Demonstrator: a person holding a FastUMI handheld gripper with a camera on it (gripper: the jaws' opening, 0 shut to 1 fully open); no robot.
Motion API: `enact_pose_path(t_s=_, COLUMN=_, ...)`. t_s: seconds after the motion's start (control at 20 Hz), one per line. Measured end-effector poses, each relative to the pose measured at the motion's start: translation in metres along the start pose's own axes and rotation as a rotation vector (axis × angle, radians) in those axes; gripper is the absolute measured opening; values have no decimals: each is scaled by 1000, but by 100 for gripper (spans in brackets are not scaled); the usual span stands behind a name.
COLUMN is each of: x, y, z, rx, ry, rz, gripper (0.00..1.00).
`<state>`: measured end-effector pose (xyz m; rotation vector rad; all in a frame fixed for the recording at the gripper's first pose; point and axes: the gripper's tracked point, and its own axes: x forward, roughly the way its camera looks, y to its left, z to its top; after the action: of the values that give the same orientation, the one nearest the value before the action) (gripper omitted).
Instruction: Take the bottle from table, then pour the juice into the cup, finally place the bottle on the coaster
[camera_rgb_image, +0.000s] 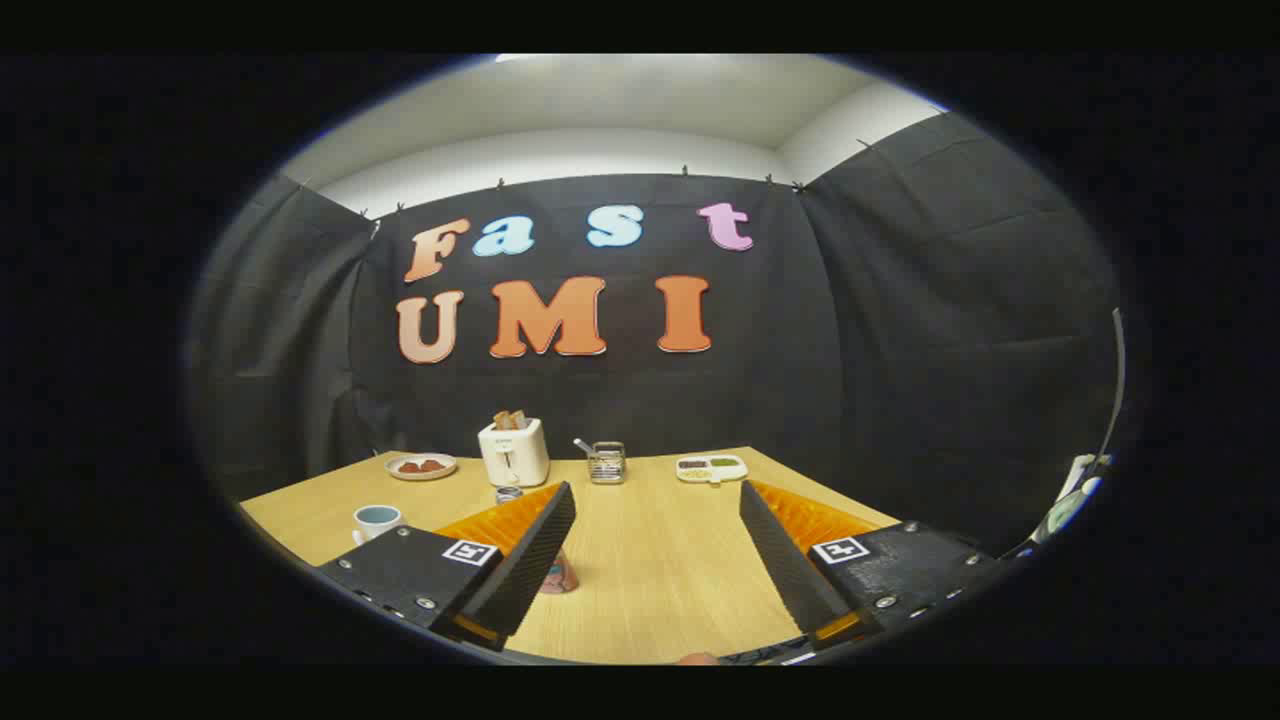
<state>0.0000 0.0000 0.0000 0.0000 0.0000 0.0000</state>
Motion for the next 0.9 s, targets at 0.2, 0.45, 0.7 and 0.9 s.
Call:
enact_pose_path(t_s=0.2, x=9, y=15, z=-12, rx=-2, ry=29, rz=3, gripper=99)
enact_pose_path(t_s=0.45, x=13, y=28, z=-23, rx=-16, ry=52, rz=36, gripper=98)
enact_pose_path(t_s=0.7, x=12, y=43, z=-32, rx=5, ry=59, rz=100, gripper=98)
enact_pose_path(t_s=0.9, x=12, y=48, z=-44, rx=1, ry=79, rz=91, gripper=98)
